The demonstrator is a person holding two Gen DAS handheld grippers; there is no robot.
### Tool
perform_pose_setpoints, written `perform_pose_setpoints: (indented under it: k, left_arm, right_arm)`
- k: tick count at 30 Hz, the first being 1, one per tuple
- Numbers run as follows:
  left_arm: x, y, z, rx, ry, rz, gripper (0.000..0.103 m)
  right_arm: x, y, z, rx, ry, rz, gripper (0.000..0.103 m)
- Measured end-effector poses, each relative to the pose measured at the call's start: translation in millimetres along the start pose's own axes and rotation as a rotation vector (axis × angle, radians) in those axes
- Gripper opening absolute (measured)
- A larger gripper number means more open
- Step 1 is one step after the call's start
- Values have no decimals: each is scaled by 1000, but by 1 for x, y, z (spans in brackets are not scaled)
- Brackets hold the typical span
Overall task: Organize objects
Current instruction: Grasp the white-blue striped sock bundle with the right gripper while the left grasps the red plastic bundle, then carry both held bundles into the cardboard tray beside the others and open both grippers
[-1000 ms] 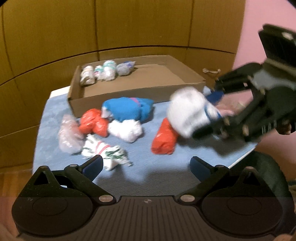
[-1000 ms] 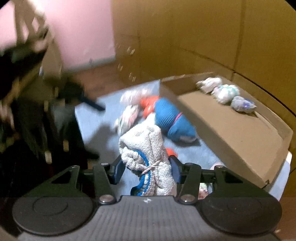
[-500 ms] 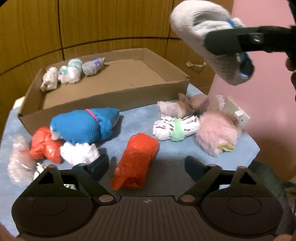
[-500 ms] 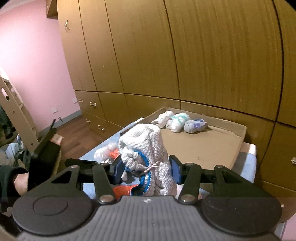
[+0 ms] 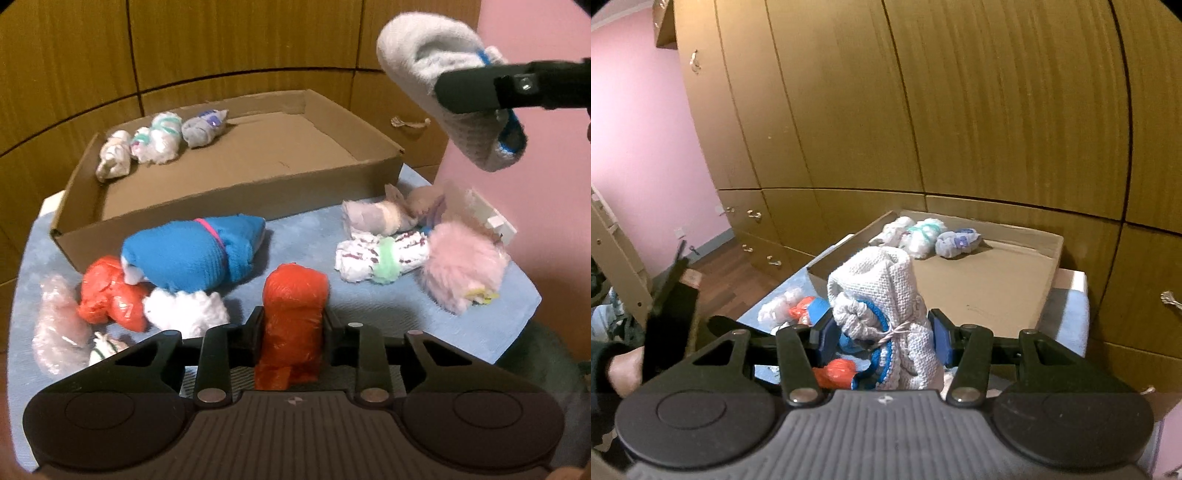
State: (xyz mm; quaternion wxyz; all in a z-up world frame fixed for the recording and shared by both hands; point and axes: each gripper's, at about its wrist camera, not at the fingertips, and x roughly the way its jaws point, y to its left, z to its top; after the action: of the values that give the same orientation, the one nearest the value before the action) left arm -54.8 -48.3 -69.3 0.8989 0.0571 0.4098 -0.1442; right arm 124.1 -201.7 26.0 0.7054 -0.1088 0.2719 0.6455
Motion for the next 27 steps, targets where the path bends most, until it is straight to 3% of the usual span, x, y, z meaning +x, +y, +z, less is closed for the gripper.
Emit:
perform_pose_setpoints:
  k: [7, 17, 27]
  left_arm:
    - [-26, 15, 17, -99, 5, -16, 36]
    - [-61, 32, 48, -124, -51, -43, 36]
    - [-63, 43, 125, -76, -139, 8, 37]
  right_arm:
    - [0, 2, 9, 0, 8, -64, 48]
    - [-1, 1, 27, -21, 2, -109, 48]
    - [4, -17, 58, -60, 0, -178, 48]
